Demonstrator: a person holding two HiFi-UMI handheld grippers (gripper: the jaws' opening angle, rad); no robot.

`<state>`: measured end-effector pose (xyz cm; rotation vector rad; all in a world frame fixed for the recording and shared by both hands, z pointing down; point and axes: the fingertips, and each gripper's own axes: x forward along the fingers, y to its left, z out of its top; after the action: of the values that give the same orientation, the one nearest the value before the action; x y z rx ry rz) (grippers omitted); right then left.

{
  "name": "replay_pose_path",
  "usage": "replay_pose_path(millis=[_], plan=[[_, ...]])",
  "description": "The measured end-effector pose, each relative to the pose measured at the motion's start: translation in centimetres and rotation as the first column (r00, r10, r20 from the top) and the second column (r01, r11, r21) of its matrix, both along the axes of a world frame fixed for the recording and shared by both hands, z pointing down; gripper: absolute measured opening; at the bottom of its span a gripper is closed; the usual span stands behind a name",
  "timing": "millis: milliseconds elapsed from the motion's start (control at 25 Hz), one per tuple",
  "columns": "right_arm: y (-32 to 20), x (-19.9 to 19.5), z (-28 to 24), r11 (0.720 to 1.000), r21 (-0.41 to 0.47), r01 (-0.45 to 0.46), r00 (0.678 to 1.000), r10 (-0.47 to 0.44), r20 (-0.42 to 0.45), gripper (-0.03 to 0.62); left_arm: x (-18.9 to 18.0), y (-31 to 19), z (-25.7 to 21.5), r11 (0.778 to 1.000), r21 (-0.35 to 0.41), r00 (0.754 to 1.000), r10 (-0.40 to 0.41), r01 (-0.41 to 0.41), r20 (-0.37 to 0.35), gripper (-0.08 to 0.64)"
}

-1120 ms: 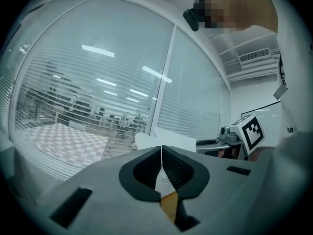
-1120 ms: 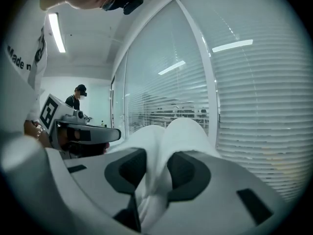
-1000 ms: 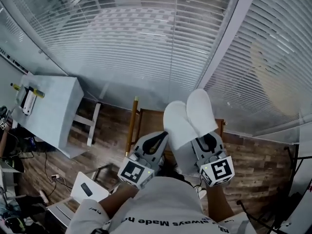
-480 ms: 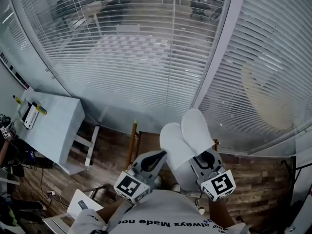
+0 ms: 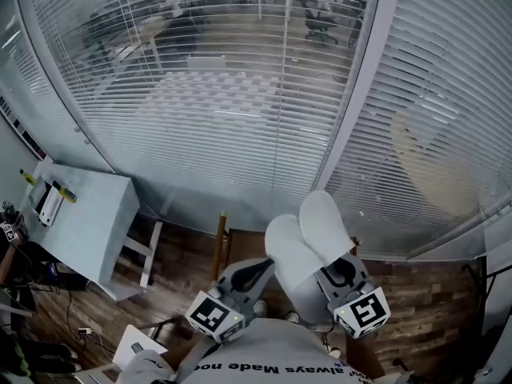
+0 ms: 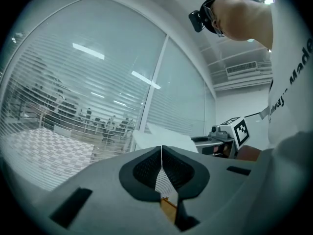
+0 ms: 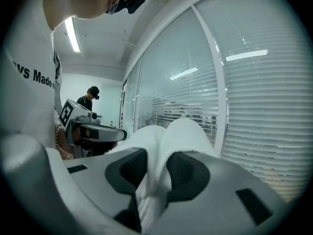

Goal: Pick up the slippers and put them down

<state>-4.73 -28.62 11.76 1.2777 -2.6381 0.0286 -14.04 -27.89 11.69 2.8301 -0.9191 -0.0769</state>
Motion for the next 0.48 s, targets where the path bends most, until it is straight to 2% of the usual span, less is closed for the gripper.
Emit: replay_pose_path(millis=[280, 480], plan=[[0.0, -0.1, 0.5, 0.996, 0.017, -0.086, 0.996, 0.086, -0.005, 0.103, 0.0, 0.0, 0.6, 0.997, -0.003, 0.997, 0.077, -0.077, -0.009, 0.014], [0.6, 1.2, 0.7, 0.987, 0.018, -0.162, 0.987, 0.162, 0.01, 0.103, 1.3, 0.4, 0.7, 0.988, 0.004, 0.988, 0.154, -0.154, 0.006, 0.014]])
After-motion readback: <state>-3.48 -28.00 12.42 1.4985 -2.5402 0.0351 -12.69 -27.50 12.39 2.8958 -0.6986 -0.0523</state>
